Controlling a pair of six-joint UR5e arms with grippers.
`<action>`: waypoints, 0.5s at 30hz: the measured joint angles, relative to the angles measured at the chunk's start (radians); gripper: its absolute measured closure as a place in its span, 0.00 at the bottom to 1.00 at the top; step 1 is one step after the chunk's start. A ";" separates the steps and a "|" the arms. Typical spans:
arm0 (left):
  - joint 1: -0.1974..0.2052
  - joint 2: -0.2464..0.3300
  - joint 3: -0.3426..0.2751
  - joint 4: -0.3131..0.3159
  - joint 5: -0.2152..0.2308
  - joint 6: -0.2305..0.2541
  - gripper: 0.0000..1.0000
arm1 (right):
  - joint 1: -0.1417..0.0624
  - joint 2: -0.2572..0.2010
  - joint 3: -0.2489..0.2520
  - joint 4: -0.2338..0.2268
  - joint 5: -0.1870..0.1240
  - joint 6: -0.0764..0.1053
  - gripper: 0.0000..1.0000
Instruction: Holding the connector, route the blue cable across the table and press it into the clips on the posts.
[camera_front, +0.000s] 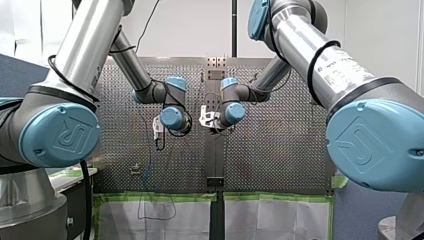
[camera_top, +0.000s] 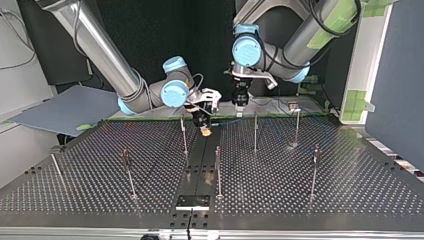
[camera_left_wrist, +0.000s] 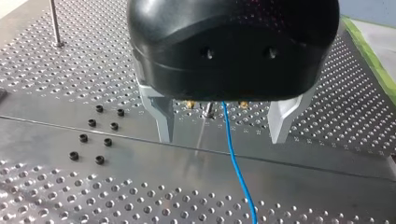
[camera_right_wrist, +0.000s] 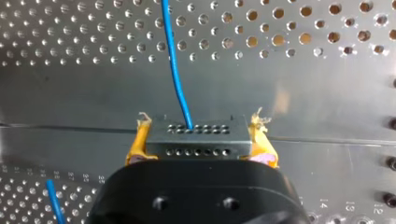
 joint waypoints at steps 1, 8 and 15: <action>0.001 -0.006 0.006 -0.005 -0.004 0.000 0.00 | -0.001 0.000 0.000 0.000 0.000 0.000 1.00; 0.004 -0.058 0.058 -0.016 -0.025 0.002 0.00 | -0.002 0.000 0.000 0.000 0.000 0.000 1.00; 0.006 -0.113 0.112 -0.005 -0.039 -0.004 0.00 | -0.002 0.000 0.000 -0.003 0.000 0.001 1.00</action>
